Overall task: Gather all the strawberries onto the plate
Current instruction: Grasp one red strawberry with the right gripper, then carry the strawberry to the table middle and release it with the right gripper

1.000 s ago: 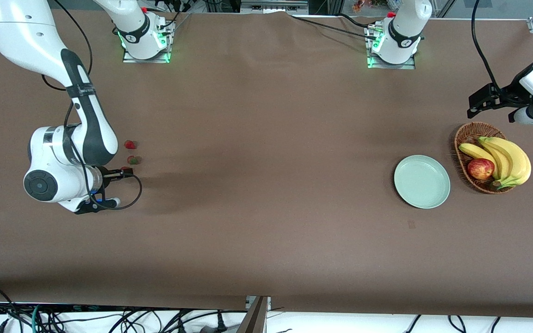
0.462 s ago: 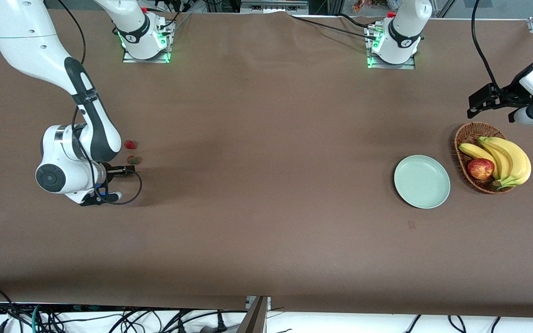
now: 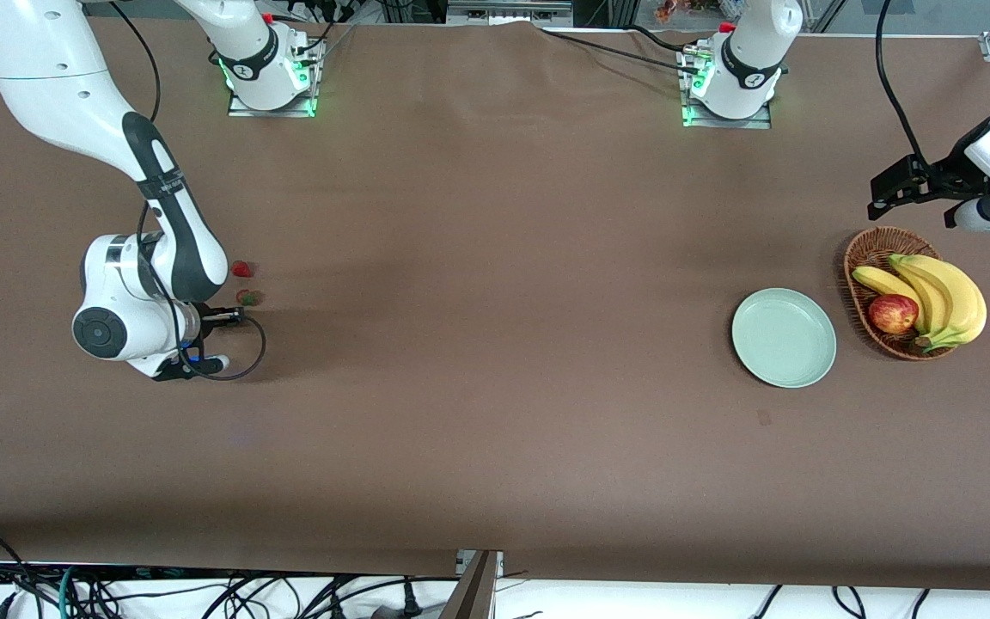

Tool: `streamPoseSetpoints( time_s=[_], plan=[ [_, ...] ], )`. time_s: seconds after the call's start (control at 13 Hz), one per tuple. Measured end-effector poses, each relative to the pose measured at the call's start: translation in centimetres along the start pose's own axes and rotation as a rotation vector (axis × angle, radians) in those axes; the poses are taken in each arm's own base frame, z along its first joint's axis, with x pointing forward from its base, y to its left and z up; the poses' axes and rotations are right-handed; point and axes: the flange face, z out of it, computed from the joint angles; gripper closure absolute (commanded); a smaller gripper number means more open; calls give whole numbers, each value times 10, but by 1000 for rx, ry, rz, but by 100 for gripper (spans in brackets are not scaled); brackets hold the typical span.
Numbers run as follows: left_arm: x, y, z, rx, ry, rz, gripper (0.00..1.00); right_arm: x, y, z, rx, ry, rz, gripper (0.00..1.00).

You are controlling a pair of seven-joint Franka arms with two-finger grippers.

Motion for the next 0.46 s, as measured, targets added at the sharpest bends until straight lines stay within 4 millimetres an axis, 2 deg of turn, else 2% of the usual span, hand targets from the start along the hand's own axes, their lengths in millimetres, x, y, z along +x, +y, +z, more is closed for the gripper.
streamPoseSetpoints(
  time_s=[0.31, 0.38, 0.46],
  plan=[
    [0, 0, 0, 0, 0, 0, 0, 4, -3, -8, -1, 23, -5, 81],
    [0, 0, 0, 0, 0, 0, 0, 9, -12, -18, 2, 45, -19, 81],
    [0, 0, 0, 0, 0, 0, 0, 15, -31, -32, 9, 73, -41, 80]
  ],
)
